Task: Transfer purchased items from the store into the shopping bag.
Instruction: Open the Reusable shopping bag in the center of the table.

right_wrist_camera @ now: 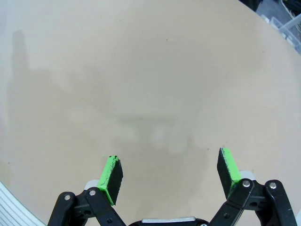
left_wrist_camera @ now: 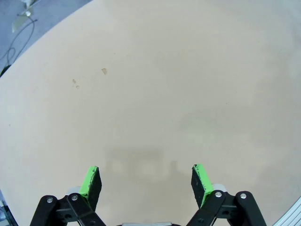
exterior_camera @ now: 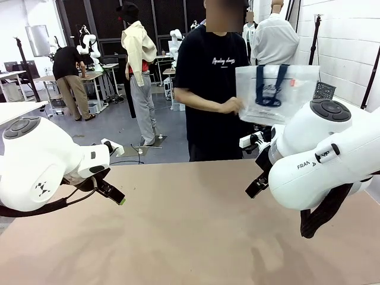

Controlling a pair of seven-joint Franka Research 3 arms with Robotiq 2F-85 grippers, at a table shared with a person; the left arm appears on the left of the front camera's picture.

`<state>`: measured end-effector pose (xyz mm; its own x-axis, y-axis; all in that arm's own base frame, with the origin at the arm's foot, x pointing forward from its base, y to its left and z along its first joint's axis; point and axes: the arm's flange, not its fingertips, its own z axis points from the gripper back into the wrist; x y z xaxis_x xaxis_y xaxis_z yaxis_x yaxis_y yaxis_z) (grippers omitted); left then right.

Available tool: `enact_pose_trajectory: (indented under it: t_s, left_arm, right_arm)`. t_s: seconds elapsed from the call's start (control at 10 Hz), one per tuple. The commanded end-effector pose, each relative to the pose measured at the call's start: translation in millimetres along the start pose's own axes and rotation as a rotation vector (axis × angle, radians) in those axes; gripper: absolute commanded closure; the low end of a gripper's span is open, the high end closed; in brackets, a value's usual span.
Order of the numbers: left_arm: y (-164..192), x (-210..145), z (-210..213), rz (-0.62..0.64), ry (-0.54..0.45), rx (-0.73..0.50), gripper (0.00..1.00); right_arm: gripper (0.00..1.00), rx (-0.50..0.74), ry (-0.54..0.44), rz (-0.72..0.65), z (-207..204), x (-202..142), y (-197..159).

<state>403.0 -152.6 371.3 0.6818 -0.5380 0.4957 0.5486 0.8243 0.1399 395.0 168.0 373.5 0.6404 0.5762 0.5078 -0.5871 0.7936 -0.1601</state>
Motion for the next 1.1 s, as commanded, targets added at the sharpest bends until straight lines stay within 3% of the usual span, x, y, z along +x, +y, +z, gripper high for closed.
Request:
enact_pose_trajectory:
  t_s: [0.0,1.0]
  left_arm:
    - [1.4,-0.4,0.1,0.003,0.000,0.000,0.00]
    - [1.4,-0.4,0.1,0.003,0.000,0.000,0.00]
  right_arm:
    - [0.00,0.000,0.000,0.000,0.0,0.0,-0.1]
    - [0.00,0.000,0.000,0.000,0.0,0.0,-0.1]
